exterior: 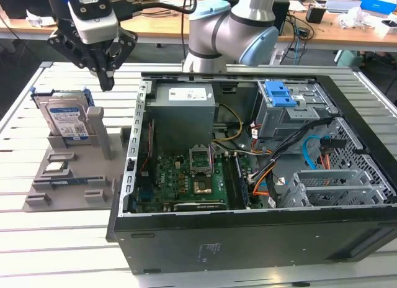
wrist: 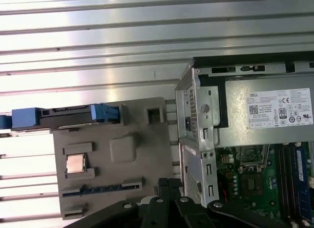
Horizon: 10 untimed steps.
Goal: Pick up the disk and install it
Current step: 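Reach for the disk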
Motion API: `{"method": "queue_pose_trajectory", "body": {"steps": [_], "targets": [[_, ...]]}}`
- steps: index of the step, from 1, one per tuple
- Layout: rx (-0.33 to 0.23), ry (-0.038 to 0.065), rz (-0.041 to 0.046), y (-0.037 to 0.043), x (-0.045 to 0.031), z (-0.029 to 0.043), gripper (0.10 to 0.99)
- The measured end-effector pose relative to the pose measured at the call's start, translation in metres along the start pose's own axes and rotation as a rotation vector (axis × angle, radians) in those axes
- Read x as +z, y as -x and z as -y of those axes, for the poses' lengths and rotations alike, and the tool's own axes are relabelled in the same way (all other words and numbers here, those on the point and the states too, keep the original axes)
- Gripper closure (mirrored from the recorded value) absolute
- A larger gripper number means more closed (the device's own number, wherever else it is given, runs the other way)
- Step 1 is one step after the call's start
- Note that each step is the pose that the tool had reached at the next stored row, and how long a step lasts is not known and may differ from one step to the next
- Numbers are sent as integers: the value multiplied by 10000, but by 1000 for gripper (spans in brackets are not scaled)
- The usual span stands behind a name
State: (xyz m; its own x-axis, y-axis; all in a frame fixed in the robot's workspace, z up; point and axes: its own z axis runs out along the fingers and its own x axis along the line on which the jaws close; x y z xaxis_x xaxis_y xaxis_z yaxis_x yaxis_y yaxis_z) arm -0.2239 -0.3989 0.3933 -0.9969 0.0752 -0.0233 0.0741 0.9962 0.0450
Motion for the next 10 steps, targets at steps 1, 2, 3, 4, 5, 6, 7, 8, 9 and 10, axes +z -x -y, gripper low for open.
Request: {"method": "queue_pose_trajectory", "body": {"steps": [1,2,3,4,5,6,7,8,9,10], "targets": [[0,0,0,-19,0,2,980],[0,0,0,-69,-2,5,980],[1,0,1,-103,-2,8,980],[1,1,0,-129,-3,9,980],[1,1,1,-162,-4,12,980],[0,1,1,-184,-4,14,980],[0,0,0,-207,-5,15,980],[0,0,0,-233,-6,17,980],[0,0,0,-251,-7,19,980],[1,1,1,-273,-7,20,980]]}}
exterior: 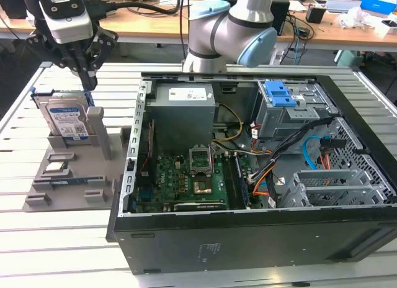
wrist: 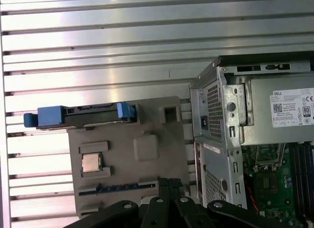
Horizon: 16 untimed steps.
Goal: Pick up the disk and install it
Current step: 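Reach for the disk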
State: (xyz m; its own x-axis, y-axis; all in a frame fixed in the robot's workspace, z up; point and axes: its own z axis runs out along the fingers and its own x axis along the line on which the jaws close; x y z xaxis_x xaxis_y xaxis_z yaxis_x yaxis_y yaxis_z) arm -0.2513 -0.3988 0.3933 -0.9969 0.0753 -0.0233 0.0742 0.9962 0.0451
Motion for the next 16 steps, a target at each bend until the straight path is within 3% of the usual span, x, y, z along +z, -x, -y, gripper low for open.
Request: {"method": "queue_pose_trajectory", "body": {"steps": [16], "targets": [[0,-1,-1,-319,-9,24,980]]}}
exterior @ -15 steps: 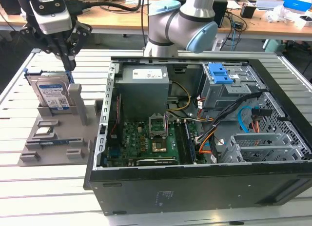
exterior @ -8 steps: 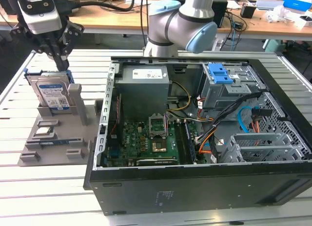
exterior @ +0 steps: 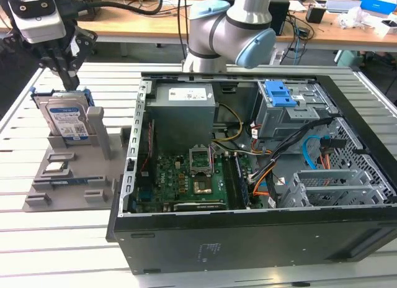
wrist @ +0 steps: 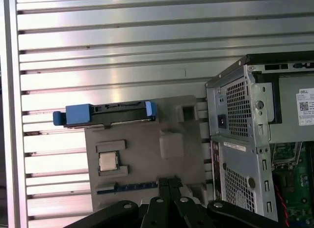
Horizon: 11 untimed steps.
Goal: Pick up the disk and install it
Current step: 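Reach for the disk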
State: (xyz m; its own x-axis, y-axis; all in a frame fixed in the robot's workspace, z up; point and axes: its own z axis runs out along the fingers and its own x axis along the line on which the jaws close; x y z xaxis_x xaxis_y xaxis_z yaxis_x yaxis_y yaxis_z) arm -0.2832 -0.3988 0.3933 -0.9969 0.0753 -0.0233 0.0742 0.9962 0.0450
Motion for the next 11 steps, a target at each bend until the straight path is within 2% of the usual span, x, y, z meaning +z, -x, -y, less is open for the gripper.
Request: {"method": "queue_pose_trajectory", "body": {"steps": [2,11], "targets": [[-1,0,0,-60,-1,5,980],[0,0,0,-217,-6,16,980]]}}
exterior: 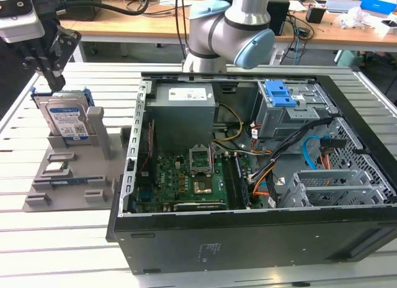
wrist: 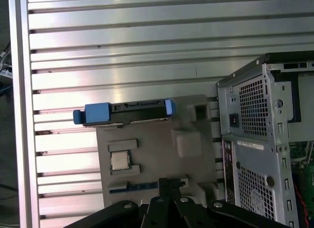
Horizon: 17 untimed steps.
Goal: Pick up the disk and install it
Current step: 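Reach for the disk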
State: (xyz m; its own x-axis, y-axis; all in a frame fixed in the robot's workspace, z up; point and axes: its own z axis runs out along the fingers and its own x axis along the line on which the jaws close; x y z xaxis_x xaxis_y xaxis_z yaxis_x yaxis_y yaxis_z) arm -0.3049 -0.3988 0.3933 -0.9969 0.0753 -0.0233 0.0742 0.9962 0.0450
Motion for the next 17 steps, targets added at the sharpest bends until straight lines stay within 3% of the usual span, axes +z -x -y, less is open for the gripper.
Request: {"method": "queue_pose_trajectory", "body": {"steps": [14,17], "targets": [[0,1,0,-247,-6,18,980],[-1,0,0,-336,-9,25,980]]}}
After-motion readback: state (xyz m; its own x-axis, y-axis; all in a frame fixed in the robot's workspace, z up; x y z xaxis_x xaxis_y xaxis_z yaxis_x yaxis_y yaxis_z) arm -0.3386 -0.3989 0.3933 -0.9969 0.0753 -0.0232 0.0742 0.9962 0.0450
